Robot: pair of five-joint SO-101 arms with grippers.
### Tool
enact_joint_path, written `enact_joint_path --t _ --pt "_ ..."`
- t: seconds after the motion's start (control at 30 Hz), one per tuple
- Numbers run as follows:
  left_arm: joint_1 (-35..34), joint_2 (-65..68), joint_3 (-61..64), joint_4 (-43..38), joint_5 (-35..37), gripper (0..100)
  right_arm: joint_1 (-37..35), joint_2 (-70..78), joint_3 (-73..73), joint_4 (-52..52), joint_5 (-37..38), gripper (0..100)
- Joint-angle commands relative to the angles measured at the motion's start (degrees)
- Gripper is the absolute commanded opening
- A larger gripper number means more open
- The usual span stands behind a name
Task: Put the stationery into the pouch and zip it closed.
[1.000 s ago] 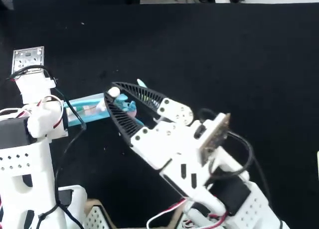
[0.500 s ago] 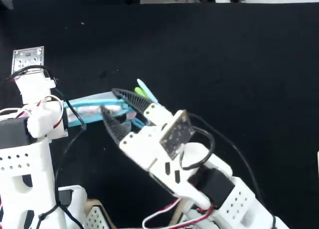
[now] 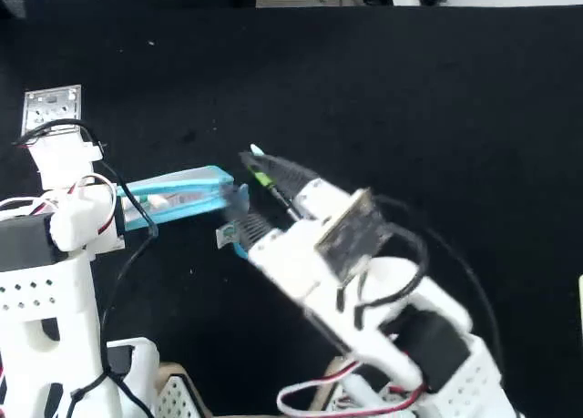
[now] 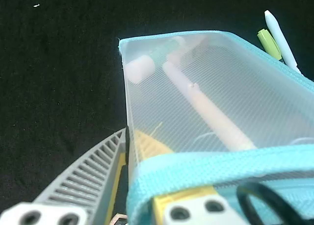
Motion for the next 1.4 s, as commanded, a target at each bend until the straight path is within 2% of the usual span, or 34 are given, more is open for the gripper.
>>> enact_joint_path --t 0.0,0.1,0.2,0.27,0.47,0.63,0.8,0.9,0.97,1.07,1.17,1.37 --pt "0.66 0.35 0.66 0.18 -0.09 3 8.09 9.1 -7.52 11.87 0.53 3.1" --pt "0.66 0.35 0.66 0.26 -0.09 3 13.36 19.74 -10.15 16.62 0.88 9.3" --pt "0.66 0.35 0.57 0.35 -0.09 3 19.16 30.9 -10.24 15.12 0.53 17.4" --pt "0.66 0.35 0.57 0.35 -0.09 3 21.36 38.11 -10.24 13.63 0.44 18.8" --pt "0.66 0.35 0.66 0.35 -0.09 3 21.27 55.08 -10.33 7.47 -3.69 18.7" --pt "0.66 0.35 0.66 0.35 -0.09 3 20.75 63.96 -10.59 4.57 -3.25 18.7" --pt "0.66 0.35 0.66 0.35 -0.09 3 21.54 69.67 -10.42 4.31 3.96 18.7" --pt "0.66 0.35 0.66 0.35 -0.09 3 22.59 73.27 -10.68 0.09 5.1 18.7" --pt "0.66 0.35 0.75 0.35 -0.09 3 23.56 75.91 -10.68 -2.55 6.86 17.5" --pt "0.66 0.35 0.75 0.35 -0.09 3 25.14 79.6 -12.97 -2.99 11.25 9.6" --pt "0.66 0.35 0.75 0.35 -0.09 3 26.46 81.36 -16.75 1.67 11.78 1.7" --pt "0.66 0.35 0.75 0.35 -0.09 3 32.88 74.42 -20.35 11.78 9.85 1.0"
